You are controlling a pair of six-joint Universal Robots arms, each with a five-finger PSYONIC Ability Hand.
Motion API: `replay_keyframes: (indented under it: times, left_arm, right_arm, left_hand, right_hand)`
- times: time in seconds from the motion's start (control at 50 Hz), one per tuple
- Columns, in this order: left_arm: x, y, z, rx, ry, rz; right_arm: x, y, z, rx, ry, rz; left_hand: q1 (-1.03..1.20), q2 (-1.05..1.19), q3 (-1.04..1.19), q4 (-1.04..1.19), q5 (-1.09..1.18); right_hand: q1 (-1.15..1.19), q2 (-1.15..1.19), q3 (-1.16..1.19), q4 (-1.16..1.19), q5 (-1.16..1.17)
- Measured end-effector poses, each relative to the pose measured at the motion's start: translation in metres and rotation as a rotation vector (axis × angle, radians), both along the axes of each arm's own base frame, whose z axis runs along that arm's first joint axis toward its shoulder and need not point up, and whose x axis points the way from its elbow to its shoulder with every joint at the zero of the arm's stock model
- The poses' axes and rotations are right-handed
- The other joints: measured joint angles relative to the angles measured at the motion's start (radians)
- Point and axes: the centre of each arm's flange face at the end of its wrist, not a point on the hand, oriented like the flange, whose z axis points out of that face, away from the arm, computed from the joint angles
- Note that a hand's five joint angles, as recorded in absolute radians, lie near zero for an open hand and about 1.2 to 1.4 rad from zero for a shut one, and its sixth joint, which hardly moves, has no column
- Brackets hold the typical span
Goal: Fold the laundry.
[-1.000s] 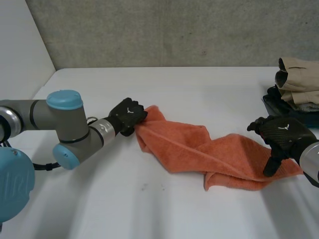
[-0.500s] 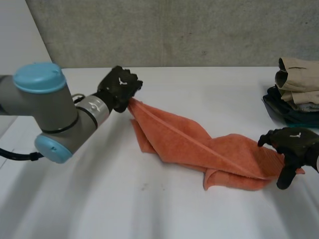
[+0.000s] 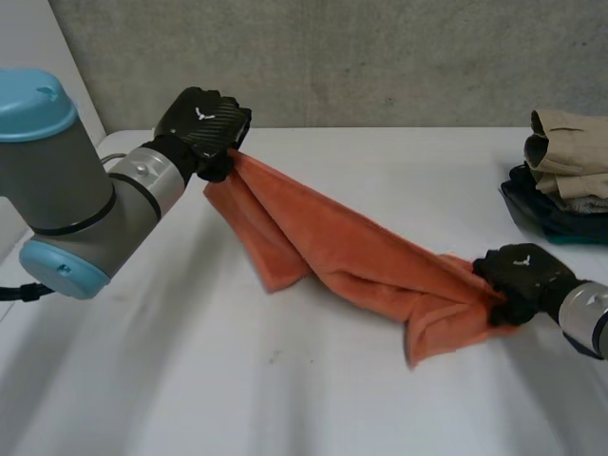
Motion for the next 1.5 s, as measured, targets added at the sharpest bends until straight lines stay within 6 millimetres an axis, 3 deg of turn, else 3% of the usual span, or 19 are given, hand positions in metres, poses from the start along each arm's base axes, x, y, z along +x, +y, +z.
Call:
replay_keyframes:
  times: [0.08,0.12,0.22,0.3,0.36,0.44,0.58,0.8,0.96,1.1,1.16,1.18,1.2,1.22,1.26,1.3,1.38,1.46,1.5]
  left_arm:
    - [0.007,0.006,0.008,0.004,-0.005,0.015]
    - [0.014,0.011,0.014,0.009,-0.009,0.026]
    - [0.031,0.027,0.026,0.027,-0.019,0.052]
    - [0.043,0.04,0.03,0.046,-0.027,0.065]
    - [0.044,0.043,0.028,0.052,-0.03,0.067]
    - [0.049,0.048,0.017,0.09,-0.046,0.073]
    - [0.05,0.044,0.0,0.136,-0.064,0.086]
    - [0.056,0.032,-0.007,0.152,-0.068,0.114]
    - [0.056,0.029,-0.01,0.16,-0.07,0.115]
    - [0.056,0.025,-0.014,0.168,-0.073,0.117]
    - [0.056,0.024,-0.015,0.171,-0.074,0.118]
    - [0.055,0.023,-0.017,0.175,-0.075,0.119]
    - [0.055,0.023,-0.017,0.175,-0.075,0.119]
    - [0.055,0.023,-0.018,0.178,-0.076,0.12]
    - [0.055,0.023,-0.018,0.182,-0.077,0.12]
    - [0.056,0.023,-0.019,0.185,-0.078,0.12]
    - [0.058,0.028,-0.019,0.204,-0.086,0.122]
    - [0.063,0.037,-0.017,0.237,-0.109,0.128]
    - [0.071,0.047,-0.016,0.279,-0.152,0.135]
  right_arm:
    - [-0.002,-0.008,0.017,-0.045,-0.018,-0.032]
    - [-0.003,-0.009,0.04,-0.087,-0.034,-0.047]
    - [-0.001,0.003,0.078,-0.107,-0.053,-0.035]
    - [0.002,0.015,0.092,-0.069,-0.061,-0.011]
    - [0.003,0.016,0.092,-0.053,-0.06,-0.004]
    - [0.004,0.014,0.077,0.025,-0.044,0.01]
    - [0.001,-0.001,0.039,0.151,-0.027,0.004]
    - [-0.003,-0.006,0.034,0.16,-0.028,-0.001]
    - [-0.011,-0.009,0.034,0.147,-0.021,-0.01]
    - [-0.014,-0.011,0.022,0.151,0.021,0.006]
    - [-0.014,-0.013,0.015,0.151,0.033,0.012]
    - [-0.014,-0.016,0.009,0.146,0.038,0.014]
    - [-0.014,-0.016,0.009,0.146,0.038,0.014]
    - [-0.014,-0.02,0.004,0.135,0.042,0.014]
    - [-0.015,-0.025,0.0,0.119,0.044,0.007]
    - [-0.015,-0.028,-0.001,0.111,0.044,0.002]
    - [-0.018,-0.034,0.012,0.061,0.044,-0.035]
    - [-0.019,-0.028,0.046,0.003,0.052,-0.055]
    - [-0.019,-0.013,0.074,-0.005,0.066,-0.054]
  left_hand:
    - [0.0,0.0,0.0,0.0,0.0]
    - [0.0,0.0,0.0,0.0,0.0]
    - [0.0,0.0,0.0,0.0,0.0]
    - [0.0,0.0,0.0,0.0,0.0]
    - [0.0,0.0,0.0,0.0,0.0]
    - [0.0,0.0,0.001,0.0,0.0]
    - [0.0,0.003,0.004,0.0,0.0]
    - [0.0,0.003,0.004,0.0,0.0]
    - [0.0,0.003,0.004,0.0,0.0]
    - [0.0,0.003,0.004,0.0,0.0]
    - [0.0,0.003,0.004,0.0,0.0]
    - [0.0,0.003,0.004,0.0,0.0]
    - [0.0,0.003,0.004,0.0,0.0]
    - [0.0,0.003,0.004,0.0,0.0]
    - [0.0,0.003,0.004,0.0,0.0]
    - [0.0,0.003,0.004,0.0,0.0]
    - [0.0,0.003,0.004,0.0,0.0]
    - [0.0,0.003,0.004,0.0,0.0]
    - [0.0,0.003,0.004,0.0,0.0]
  right_hand:
    - [0.0,0.0,0.0,0.002,0.003]
    - [0.0,0.0,0.0,0.003,0.01]
    - [0.0,0.0,0.0,0.003,0.012]
    - [-0.011,-0.072,-0.069,-0.07,-0.039]
    - [-0.041,-0.125,-0.128,-0.129,-0.084]
    - [-0.172,-0.274,-0.286,-0.282,-0.219]
    - [-0.298,-0.428,-0.437,-0.439,-0.38]
    - [-0.548,-0.722,-0.731,-0.735,-0.69]
    - [-0.549,-0.722,-0.731,-0.737,-0.695]
    - [-0.549,-0.722,-0.731,-0.737,-0.695]
    - [-0.523,-0.691,-0.702,-0.702,-0.656]
    - [-0.358,-0.489,-0.496,-0.515,-0.485]
    - [-0.358,-0.489,-0.496,-0.515,-0.485]
    - [-0.139,-0.228,-0.242,-0.262,-0.245]
    - [0.027,-0.026,-0.04,-0.041,-0.024]
    - [0.027,-0.026,-0.04,-0.041,-0.024]
    - [0.046,0.001,-0.002,0.003,0.022]
    - [0.046,0.001,-0.002,0.003,0.022]
    - [0.046,0.001,-0.002,0.003,0.026]
